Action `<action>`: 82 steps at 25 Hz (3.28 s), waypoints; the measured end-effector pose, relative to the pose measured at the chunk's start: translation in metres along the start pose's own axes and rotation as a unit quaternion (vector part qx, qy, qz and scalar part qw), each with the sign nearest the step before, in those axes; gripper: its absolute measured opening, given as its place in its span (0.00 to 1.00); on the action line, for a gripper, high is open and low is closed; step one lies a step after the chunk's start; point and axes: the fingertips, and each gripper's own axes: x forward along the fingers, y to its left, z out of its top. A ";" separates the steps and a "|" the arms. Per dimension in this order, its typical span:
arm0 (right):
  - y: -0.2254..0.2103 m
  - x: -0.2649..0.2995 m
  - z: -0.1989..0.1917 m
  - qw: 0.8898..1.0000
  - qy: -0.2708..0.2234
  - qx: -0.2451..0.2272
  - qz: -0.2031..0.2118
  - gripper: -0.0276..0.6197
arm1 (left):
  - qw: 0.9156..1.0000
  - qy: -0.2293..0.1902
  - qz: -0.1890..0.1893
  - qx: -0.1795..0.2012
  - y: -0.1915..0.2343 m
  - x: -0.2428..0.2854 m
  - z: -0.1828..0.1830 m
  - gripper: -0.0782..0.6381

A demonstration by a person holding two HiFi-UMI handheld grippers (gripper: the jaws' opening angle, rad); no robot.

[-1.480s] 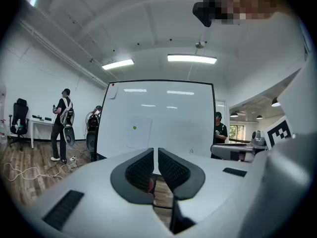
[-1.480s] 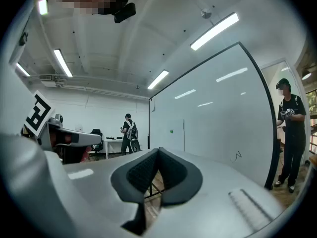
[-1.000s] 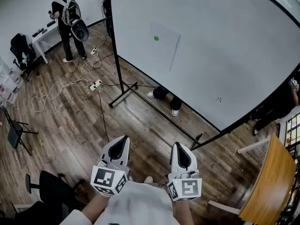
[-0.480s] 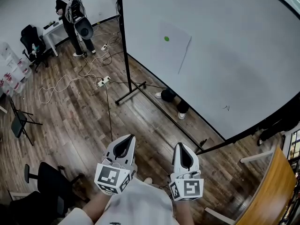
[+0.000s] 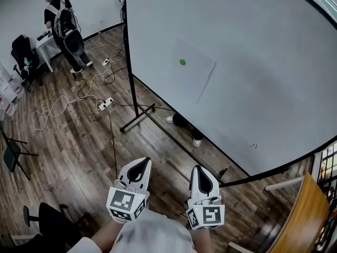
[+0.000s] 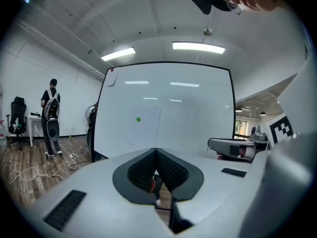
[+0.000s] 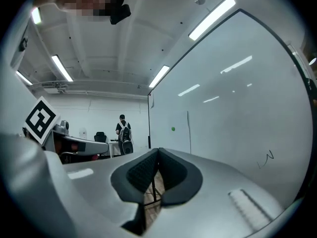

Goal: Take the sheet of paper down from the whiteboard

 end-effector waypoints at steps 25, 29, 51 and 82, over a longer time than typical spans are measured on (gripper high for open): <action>-0.025 0.242 0.010 0.994 0.011 -0.004 -0.106 0.06 | 0.994 0.014 -0.106 0.001 0.163 0.187 0.066 0.12; -0.030 0.250 0.015 0.995 0.011 -0.011 -0.103 0.06 | 0.993 0.011 -0.114 -0.002 0.158 0.202 0.069 0.12; -0.104 0.264 0.058 0.992 -0.032 -0.023 -0.119 0.12 | 0.991 0.016 -0.132 -0.006 0.114 0.268 0.086 0.12; -0.165 0.296 -0.015 0.986 0.027 0.000 -0.166 0.17 | 0.990 0.050 -0.132 -0.017 0.107 0.303 0.060 0.12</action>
